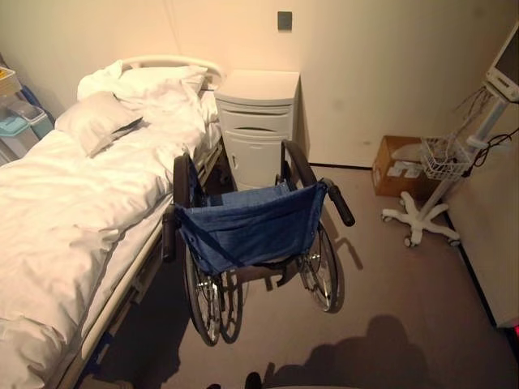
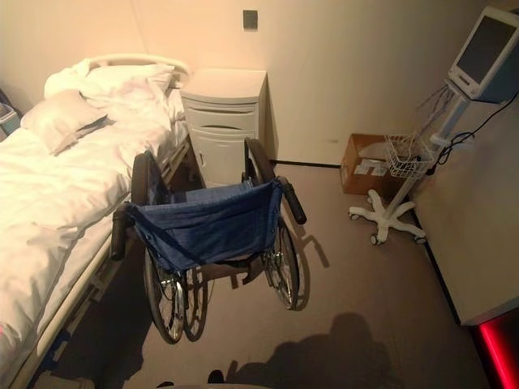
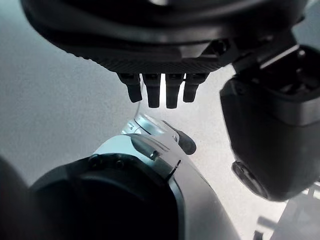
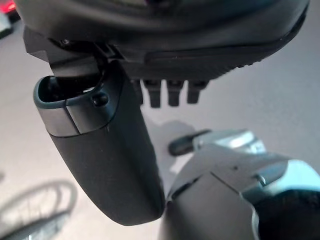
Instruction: Push the wheelchair next to the bed
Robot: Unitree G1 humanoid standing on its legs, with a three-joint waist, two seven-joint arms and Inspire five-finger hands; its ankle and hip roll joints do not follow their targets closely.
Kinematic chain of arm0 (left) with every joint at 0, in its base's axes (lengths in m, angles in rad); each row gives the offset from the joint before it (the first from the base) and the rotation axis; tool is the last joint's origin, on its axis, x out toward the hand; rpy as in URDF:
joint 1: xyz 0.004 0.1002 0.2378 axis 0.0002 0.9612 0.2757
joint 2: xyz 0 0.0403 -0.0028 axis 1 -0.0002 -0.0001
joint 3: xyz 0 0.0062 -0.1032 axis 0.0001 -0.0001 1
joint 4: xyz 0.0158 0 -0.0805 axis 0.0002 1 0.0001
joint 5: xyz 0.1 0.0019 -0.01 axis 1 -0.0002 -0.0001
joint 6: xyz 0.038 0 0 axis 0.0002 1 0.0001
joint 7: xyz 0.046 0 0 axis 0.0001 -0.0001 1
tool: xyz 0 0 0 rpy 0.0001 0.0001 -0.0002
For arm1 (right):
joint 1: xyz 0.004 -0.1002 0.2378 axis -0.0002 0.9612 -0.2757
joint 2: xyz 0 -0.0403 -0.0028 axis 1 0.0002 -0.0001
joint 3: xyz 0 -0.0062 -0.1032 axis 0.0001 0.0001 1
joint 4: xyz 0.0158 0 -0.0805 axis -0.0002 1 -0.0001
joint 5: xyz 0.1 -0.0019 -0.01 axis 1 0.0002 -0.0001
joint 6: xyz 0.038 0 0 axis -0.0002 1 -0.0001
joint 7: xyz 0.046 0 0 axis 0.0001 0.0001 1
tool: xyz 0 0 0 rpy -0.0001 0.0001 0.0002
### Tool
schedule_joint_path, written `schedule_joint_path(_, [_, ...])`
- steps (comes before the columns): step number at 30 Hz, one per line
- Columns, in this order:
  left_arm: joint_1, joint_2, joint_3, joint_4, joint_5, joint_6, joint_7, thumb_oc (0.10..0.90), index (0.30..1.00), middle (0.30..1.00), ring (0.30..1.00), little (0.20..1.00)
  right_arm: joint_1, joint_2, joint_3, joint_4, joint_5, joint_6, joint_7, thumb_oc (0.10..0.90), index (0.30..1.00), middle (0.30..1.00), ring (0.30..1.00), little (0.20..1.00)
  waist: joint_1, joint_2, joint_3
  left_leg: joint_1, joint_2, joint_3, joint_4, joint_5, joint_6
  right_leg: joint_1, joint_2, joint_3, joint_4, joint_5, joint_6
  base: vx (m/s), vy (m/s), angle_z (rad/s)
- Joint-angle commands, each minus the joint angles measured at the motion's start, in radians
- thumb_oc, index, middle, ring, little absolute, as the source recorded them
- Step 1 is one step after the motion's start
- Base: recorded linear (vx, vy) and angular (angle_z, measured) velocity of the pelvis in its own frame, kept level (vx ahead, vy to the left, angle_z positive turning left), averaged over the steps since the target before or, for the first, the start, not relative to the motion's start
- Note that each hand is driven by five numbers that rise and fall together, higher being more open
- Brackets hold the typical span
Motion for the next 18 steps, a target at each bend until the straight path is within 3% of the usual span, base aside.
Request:
schedule_joint_path(1, [-0.085,-0.012,-0.016,0.064,0.041,-0.03,0.038,0.8,0.9,0.9,0.9,0.9,-0.048,0.006,0.092,-0.002,-0.13,-0.001,0.1,0.8,0.9,0.9,0.9,0.9,0.002,-0.002,0.031,0.101,0.005,0.028,0.011,-0.141,-0.027,-0.094,-0.002,0.002,0.009,0.109,0.003,0.0,0.0,0.0])
schedule_joint_path(5, [-0.099,-0.011,-0.056,0.07,0.12,-0.035,0.035,0.8,0.9,0.9,0.9,0.9,-0.056,0.007,0.12,0.028,-0.161,0.017,0.148,0.8,0.9,0.9,0.9,0.9,0.0,-0.001,0.026,0.103,0.001,0.027,0.011,-0.146,-0.023,-0.094,-0.001,0.007,0.007,0.111,0.004,-0.01,0.003,-0.01])
schedule_joint_path(10, [-0.109,-0.026,-0.078,0.077,0.104,-0.004,0.08,0.8,0.9,0.9,0.9,0.9,-0.07,0.019,0.143,0.063,-0.175,0.027,0.165,0.8,0.9,0.9,0.9,0.9,0.004,0.002,0.023,0.105,-0.004,0.021,0.011,-0.149,-0.02,-0.093,-0.002,0.01,0.008,0.113,0.004,-0.02,0.01,-0.04])
schedule_joint_path(18, [-0.115,-0.026,-0.088,0.082,0.118,-0.019,0.082,0.8,0.9,0.9,0.9,0.9,-0.075,0.026,0.157,0.063,-0.219,0.026,0.16,0.8,0.9,0.9,0.9,0.9,0.001,0.001,0.014,0.109,-0.007,0.02,0.011,-0.155,-0.016,-0.091,-0.002,0.016,0.004,0.115,0.005,0.0,0.0,0.0])
